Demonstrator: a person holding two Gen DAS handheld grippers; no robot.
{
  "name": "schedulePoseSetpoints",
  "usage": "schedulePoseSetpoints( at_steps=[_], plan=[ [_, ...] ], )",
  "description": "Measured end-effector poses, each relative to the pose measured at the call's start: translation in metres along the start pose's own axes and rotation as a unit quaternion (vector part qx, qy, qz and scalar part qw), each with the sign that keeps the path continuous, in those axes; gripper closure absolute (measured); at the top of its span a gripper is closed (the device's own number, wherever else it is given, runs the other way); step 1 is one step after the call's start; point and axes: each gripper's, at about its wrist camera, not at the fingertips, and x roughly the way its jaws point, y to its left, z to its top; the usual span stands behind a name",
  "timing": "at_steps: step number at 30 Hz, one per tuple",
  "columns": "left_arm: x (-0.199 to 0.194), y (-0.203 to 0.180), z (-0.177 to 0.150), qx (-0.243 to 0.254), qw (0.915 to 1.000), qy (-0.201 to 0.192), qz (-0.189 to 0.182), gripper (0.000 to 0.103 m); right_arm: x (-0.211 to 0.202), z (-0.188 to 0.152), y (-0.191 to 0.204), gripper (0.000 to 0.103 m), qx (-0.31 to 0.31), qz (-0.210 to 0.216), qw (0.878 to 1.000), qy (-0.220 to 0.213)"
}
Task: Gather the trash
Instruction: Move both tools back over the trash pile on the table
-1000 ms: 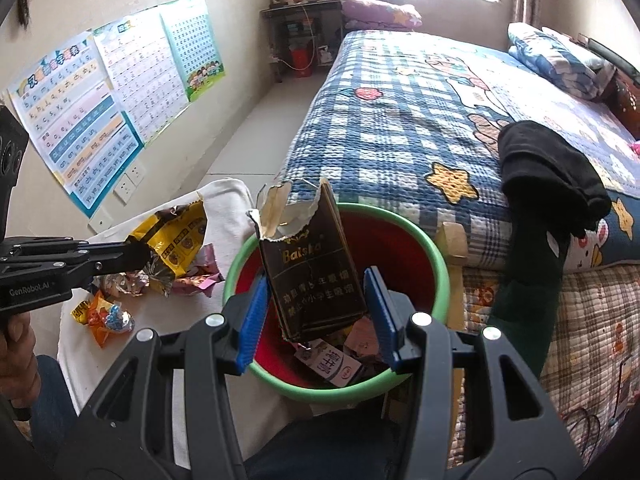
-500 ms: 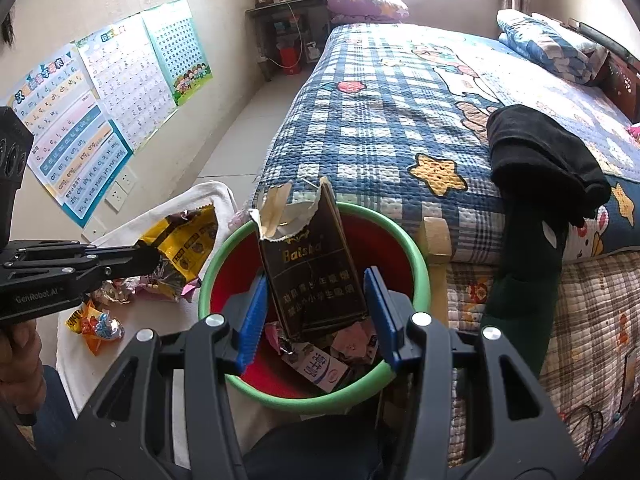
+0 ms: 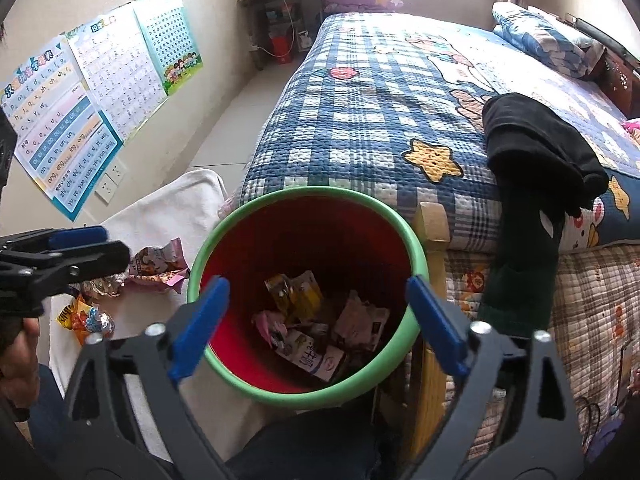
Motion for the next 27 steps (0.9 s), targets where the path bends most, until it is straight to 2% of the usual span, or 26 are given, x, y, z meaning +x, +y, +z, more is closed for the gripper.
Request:
schedulePoseSetpoints(
  at_steps=[3, 13, 20, 27],
  plan=[
    [-0.01, 0.007, -0.006, 0.003, 0.9998, -0.008, 0.018, 0.012, -0.002, -0.003, 0.004, 0.005, -0.003, 0.001, 1.0, 0.001],
    [-0.046, 0.041, -0.05, 0.008, 0.9985, -0.021, 0.049, 0.008, -0.014, -0.012, 0.045, 0.005, -0.022, 0.026, 0.999, 0.004],
    [-0.063, 0.088, -0.084, -0.036, 0.997, -0.022, 0.064, 0.008, -0.011, -0.02, 0.088, 0.005, -0.048, 0.045, 0.998, 0.011],
    [-0.091, 0.14, -0.117, -0.09, 0.9914, -0.036, 0.089, 0.008, -0.005, -0.029, 0.137, 0.005, -0.084, 0.066, 0.994, 0.021]
  ],
)
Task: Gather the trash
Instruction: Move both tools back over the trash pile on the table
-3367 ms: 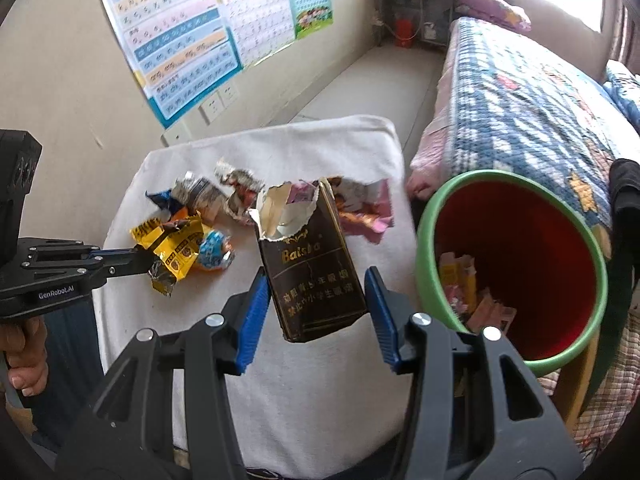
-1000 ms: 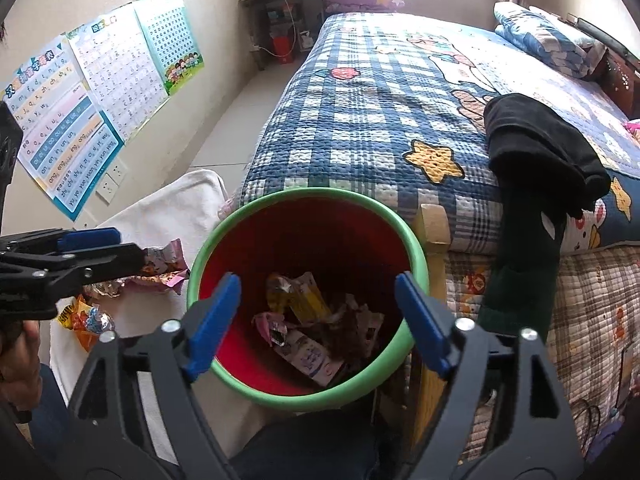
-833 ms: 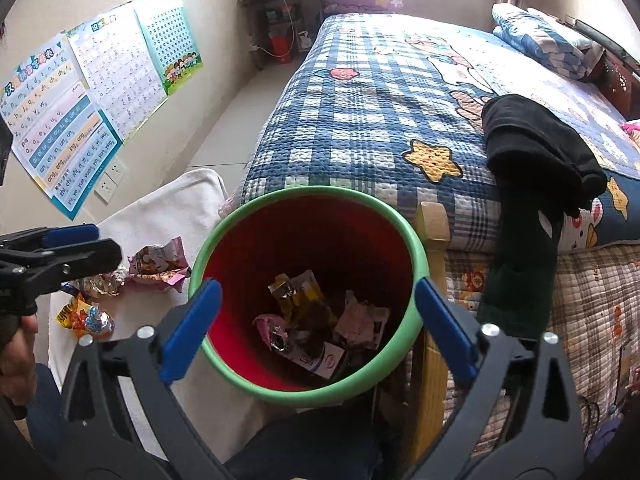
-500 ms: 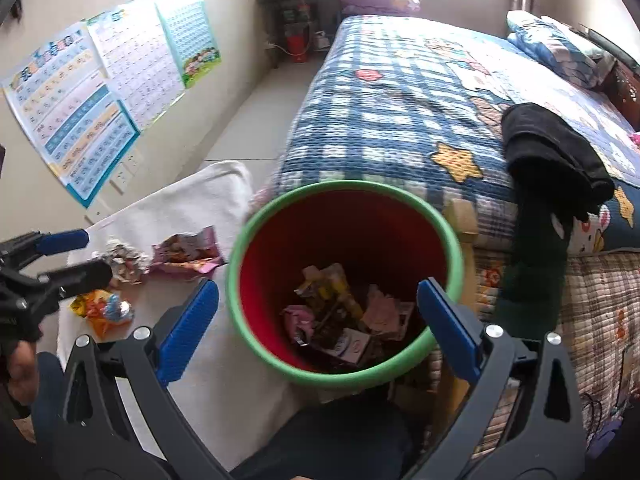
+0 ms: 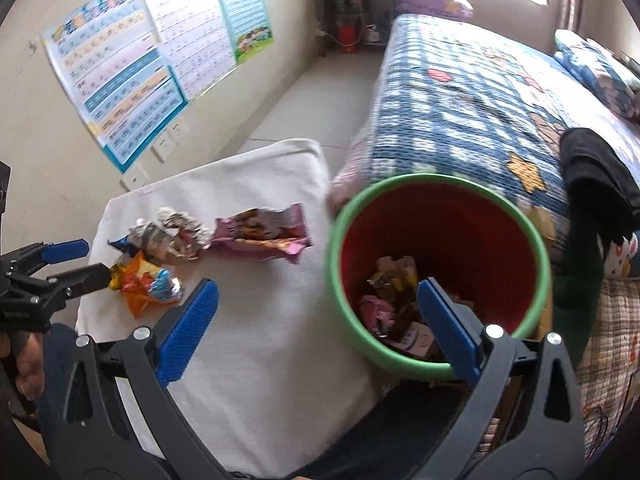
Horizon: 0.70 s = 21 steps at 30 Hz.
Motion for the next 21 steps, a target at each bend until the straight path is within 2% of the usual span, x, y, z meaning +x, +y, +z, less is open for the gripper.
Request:
schedulePoseSetpoints(
  at_steps=[8, 13, 21],
  plan=[
    [-0.013, 0.071, -0.037, -0.073, 0.997, 0.004, 0.027, 0.008, 0.011, -0.005, 0.046, 0.005, -0.04, 0.022, 0.999, 0.012],
    [-0.009, 0.113, -0.06, -0.114, 0.9925, 0.021, 0.037, 0.008, 0.026, -0.014, 0.073, 0.005, -0.06, 0.033, 0.997, 0.033],
    [-0.012, 0.148, -0.069, -0.134, 0.9892, 0.029, 0.051, 0.008, 0.037, -0.016, 0.11, 0.005, -0.094, 0.05, 0.993, 0.046]
  ],
)
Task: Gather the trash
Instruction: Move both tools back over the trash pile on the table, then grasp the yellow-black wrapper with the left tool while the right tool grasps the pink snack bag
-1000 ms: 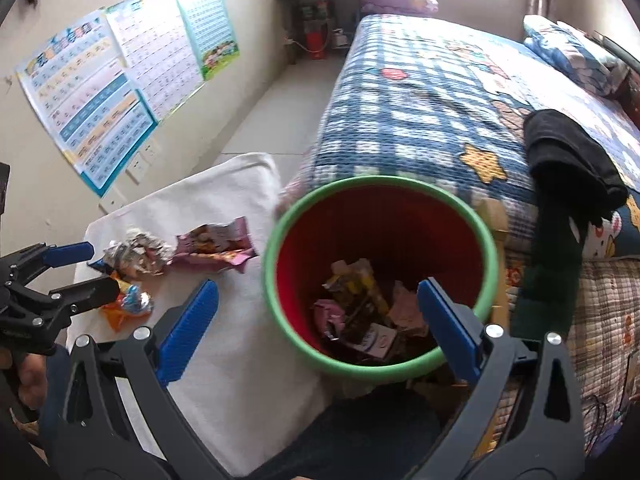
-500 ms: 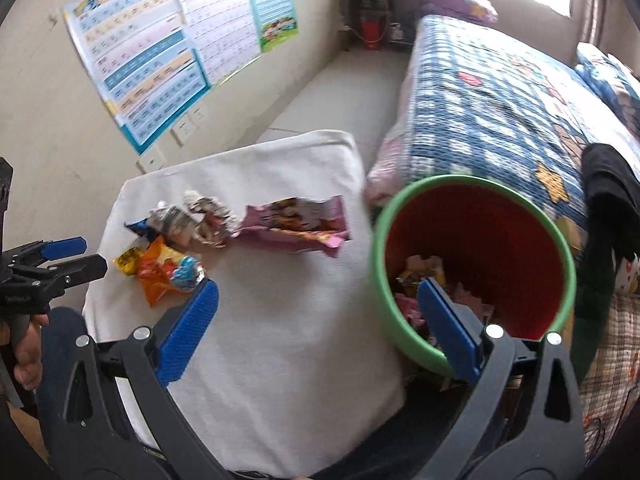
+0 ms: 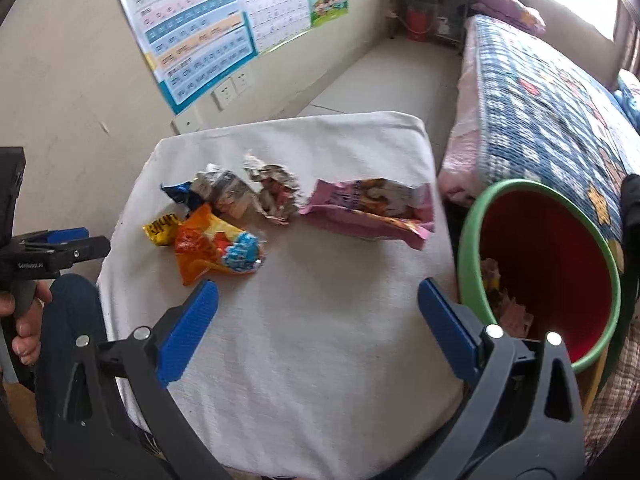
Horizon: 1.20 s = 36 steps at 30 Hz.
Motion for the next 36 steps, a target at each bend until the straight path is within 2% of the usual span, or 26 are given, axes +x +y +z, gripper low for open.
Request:
schedulePoseSetpoints(
  at_steps=[11, 28, 36],
  plan=[
    [0.008, 0.014, 0.005, 0.008, 0.9999, 0.004, 0.01, 0.008, 0.011, 0.011, 0.012, 0.005, -0.016, -0.004, 1.0, 0.004],
    [0.029, 0.019, 0.016, 0.024, 0.9993, 0.01, 0.026, 0.01, 0.043, 0.022, -0.001, 0.005, -0.069, -0.059, 0.996, 0.021],
    [0.054, 0.025, 0.021, 0.032, 0.9982, 0.036, 0.036, 0.016, 0.062, 0.02, 0.003, 0.005, -0.112, -0.084, 0.99, 0.016]
  ],
)
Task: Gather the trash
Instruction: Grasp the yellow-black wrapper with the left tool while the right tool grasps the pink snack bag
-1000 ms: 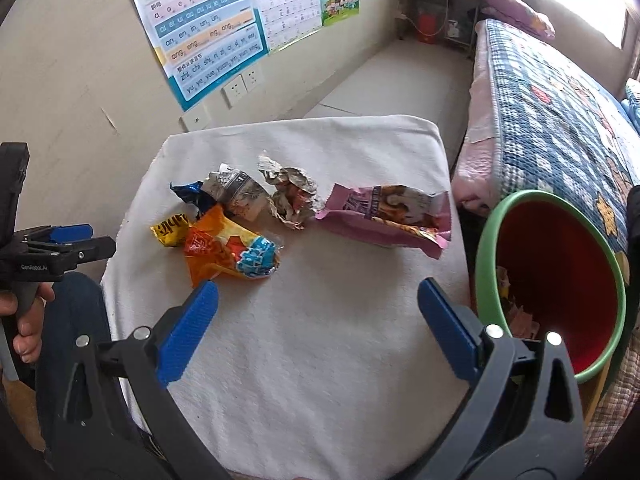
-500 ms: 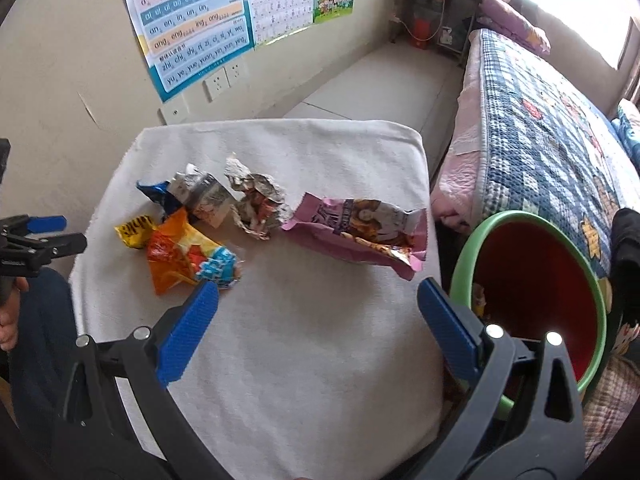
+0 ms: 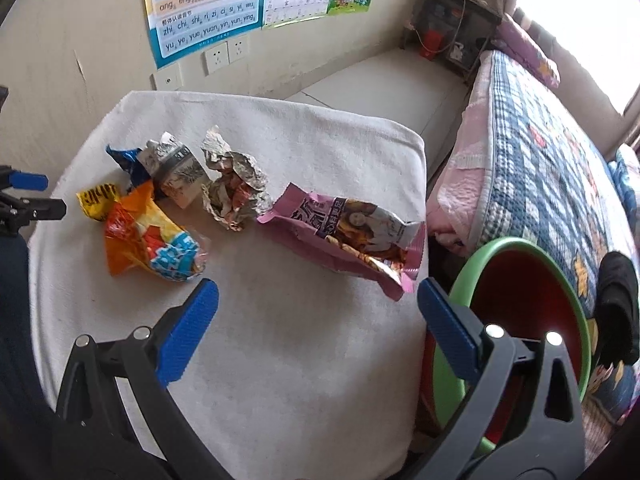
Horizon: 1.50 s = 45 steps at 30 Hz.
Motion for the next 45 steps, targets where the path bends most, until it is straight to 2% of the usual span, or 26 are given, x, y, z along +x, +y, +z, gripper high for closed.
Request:
schedulePoseSetpoints(
  at_steps=[13, 22, 31, 33, 36, 39, 42, 45],
  plan=[
    [0.021, -0.006, 0.027, 0.028, 0.9995, 0.011, 0.012, 0.023, 0.033, 0.014, -0.003, 0.005, -0.063, -0.029, 0.997, 0.015],
    [0.036, -0.008, 0.03, 0.03, 0.9992, 0.026, 0.007, 0.029, 0.053, 0.024, -0.005, 0.005, -0.082, -0.032, 0.996, 0.032],
    [0.057, -0.002, 0.029, 0.019, 0.9985, 0.051, -0.008, 0.051, 0.081, 0.036, -0.002, 0.005, -0.122, -0.039, 0.99, 0.052],
    [0.061, -0.001, 0.028, 0.011, 0.9982, 0.056, -0.017, 0.06, 0.088, 0.039, -0.002, 0.005, -0.118, -0.022, 0.991, 0.061],
    [0.066, -0.002, 0.026, 0.004, 0.9978, 0.062, -0.025, 0.072, 0.096, 0.039, 0.001, 0.006, -0.125, -0.023, 0.99, 0.069],
    [0.069, -0.003, 0.022, 0.001, 0.9977, 0.062, -0.027, 0.077, 0.101, 0.036, 0.008, 0.011, -0.143, -0.031, 0.986, 0.075],
    [0.067, -0.003, 0.019, 0.001, 0.9981, 0.057, -0.025, 0.081, 0.102, 0.033, 0.009, 0.026, -0.151, -0.042, 0.985, 0.079],
    [0.065, -0.004, 0.015, 0.002, 0.9982, 0.054, -0.025, 0.084, 0.1, 0.033, 0.004, 0.029, -0.141, -0.035, 0.986, 0.08]
  ],
)
